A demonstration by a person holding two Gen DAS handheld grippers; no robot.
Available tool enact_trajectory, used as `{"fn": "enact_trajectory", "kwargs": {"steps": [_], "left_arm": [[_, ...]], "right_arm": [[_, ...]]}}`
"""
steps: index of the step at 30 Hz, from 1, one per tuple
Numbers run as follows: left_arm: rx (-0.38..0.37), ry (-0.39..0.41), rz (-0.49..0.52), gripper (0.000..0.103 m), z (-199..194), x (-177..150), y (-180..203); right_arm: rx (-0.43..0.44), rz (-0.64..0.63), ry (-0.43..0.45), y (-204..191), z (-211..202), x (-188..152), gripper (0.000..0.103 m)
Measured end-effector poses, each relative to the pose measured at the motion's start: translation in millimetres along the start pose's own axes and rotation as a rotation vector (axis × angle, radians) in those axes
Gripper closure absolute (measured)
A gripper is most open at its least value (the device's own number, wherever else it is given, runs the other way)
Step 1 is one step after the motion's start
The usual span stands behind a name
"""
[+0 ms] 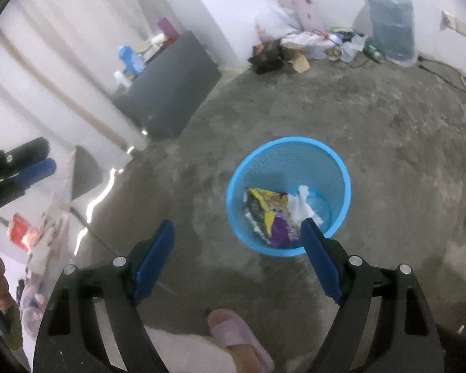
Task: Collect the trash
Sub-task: 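Move both tools back toward the table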
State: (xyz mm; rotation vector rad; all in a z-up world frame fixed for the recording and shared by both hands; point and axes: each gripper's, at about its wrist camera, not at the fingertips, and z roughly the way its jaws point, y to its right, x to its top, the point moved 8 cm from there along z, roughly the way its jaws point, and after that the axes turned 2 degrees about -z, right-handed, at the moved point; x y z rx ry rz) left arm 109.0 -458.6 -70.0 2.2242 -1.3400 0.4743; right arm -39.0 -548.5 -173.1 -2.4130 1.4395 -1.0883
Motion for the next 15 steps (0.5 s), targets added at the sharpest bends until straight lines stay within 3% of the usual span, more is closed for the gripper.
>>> {"fn": "enact_trajectory", "kwargs": {"steps": [6, 15], "left_arm": [[0.040, 0.124, -0.049, 0.040, -87, -36, -35], [0.139, 0.300, -0.165, 0.040, -201, -120, -103]], "right_arm": [[0.056, -0.093, 0.023, -48, -23, -5, 0.024], [0.146, -0.282, 0.034, -131, -44, -14, 0.024]]}}
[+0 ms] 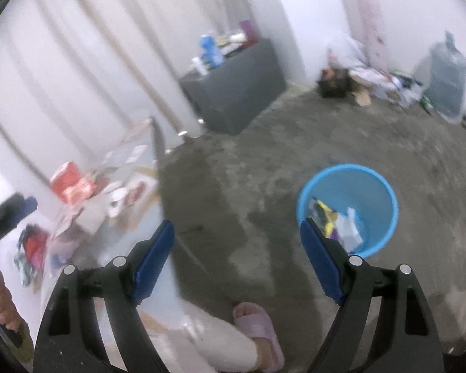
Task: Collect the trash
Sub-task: 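Move both tools back toward the table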
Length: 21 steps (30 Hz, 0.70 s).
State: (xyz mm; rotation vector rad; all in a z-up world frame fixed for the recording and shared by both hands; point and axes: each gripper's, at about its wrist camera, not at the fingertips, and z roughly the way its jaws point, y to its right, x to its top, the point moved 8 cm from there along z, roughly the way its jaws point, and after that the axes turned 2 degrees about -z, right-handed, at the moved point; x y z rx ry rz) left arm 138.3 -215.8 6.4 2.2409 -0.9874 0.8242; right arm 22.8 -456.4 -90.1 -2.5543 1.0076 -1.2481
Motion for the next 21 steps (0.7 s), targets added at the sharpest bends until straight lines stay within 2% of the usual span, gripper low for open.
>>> {"fn": "enact_trajectory", "kwargs": {"steps": [5, 8, 13, 16, 21], "left_arm": [[0.126, 0.064, -0.072, 0.040, -60, -39, -72], [0.222, 0.075, -0.158, 0.041, -91, -74, -123], [0.334, 0.062, -0.274, 0.041, -121, -124, -184], [0.341, 0.054, -0.340, 0.041, -127, -146, -203], [0.278, 0.059, -0.378, 0.041, -121, -159, -206]], "right_arm": [[0.049, -0.103, -0.005, -47, -1, 0, 0.024], [0.081, -0.184, -0.019, -82, 1, -4, 0.024], [0.131, -0.320, -0.042, -134, 10, -10, 0.024], [0.166, -0.375, -0.061, -164, 14, -16, 0.024], [0.233, -0.448, -0.099, -203, 23, -27, 0.024]]}}
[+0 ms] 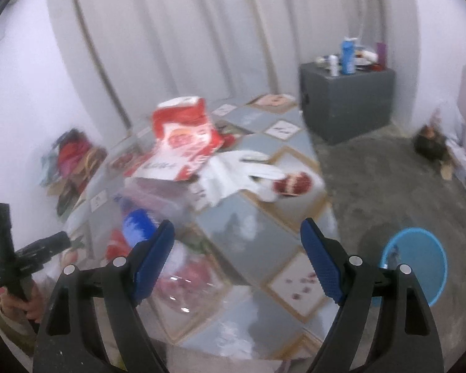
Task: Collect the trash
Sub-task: 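Move both tools back toward the table, then grasp the red wrapper with the left tool while the right tool grasps the Pepsi bottle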
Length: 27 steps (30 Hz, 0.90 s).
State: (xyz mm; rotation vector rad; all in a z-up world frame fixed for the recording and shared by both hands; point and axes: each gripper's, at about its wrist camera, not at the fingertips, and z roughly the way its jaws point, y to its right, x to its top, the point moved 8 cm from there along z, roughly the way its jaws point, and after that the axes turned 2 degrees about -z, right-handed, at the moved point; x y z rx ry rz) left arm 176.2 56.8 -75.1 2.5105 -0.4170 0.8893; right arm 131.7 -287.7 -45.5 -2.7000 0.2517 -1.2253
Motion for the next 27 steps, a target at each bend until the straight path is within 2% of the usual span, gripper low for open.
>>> {"fn": "enact_trajectory", "kwargs": {"steps": [5, 8, 13, 20, 27], "left_arm": [[-0.042, -0.022, 0.057, 0.041, 15, -4, 18], [-0.060, -0.042, 0.108, 0.041, 27, -6, 29], [-0.028, -0.093, 0.203, 0.041, 49, -14, 35], [0.056, -0.120, 0.398, 0.041, 70, -23, 41], [0.085, -0.154, 0.474, 0.041, 88, -25, 38]], "right_arm": [[0.101, -0.056, -0.041, -32, 14, 0, 0.024], [0.193, -0.105, -0.081, -56, 24, -3, 0.024], [0.279, -0.222, -0.148, -88, 41, -11, 0.024], [0.308, -0.339, -0.228, -106, 71, -18, 0.024], [0.308, -0.400, -0.292, -105, 94, -25, 0.024]]}}
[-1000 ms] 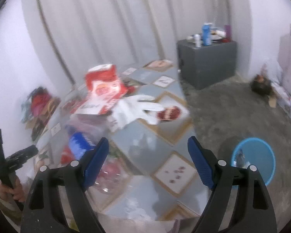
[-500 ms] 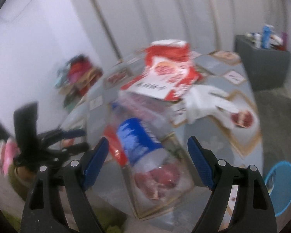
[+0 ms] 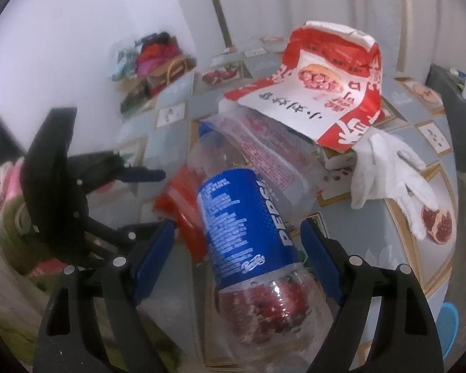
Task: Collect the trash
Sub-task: 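Grasp the red wrapper with the left tool while the right tool grasps the Pepsi bottle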
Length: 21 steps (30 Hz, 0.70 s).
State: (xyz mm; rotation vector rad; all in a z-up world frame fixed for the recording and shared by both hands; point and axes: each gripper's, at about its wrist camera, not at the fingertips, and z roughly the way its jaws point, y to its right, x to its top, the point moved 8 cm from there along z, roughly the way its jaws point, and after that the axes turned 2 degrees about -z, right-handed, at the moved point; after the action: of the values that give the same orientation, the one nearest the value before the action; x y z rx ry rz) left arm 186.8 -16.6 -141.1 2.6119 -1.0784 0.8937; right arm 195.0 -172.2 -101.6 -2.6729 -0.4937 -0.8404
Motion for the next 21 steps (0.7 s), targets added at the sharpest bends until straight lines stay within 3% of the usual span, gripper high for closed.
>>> {"fn": "enact_trajectory", "kwargs": {"steps": [5, 14, 21], "left_arm": [[-0.013, -0.011, 0.004, 0.041, 4, -1, -2], [-0.019, -0.011, 0.004, 0.064, 3, 0, -1], [0.003, -0.005, 0.027, 0.071, 1, -2, 1]], "right_arm": [[-0.002, -0.005, -0.027, 4, 6, -5, 0.024], [-0.008, -0.025, -0.059, 2, 17, -11, 0.027], [-0.014, -0.019, -0.058, 6, 16, -14, 0.034]]}}
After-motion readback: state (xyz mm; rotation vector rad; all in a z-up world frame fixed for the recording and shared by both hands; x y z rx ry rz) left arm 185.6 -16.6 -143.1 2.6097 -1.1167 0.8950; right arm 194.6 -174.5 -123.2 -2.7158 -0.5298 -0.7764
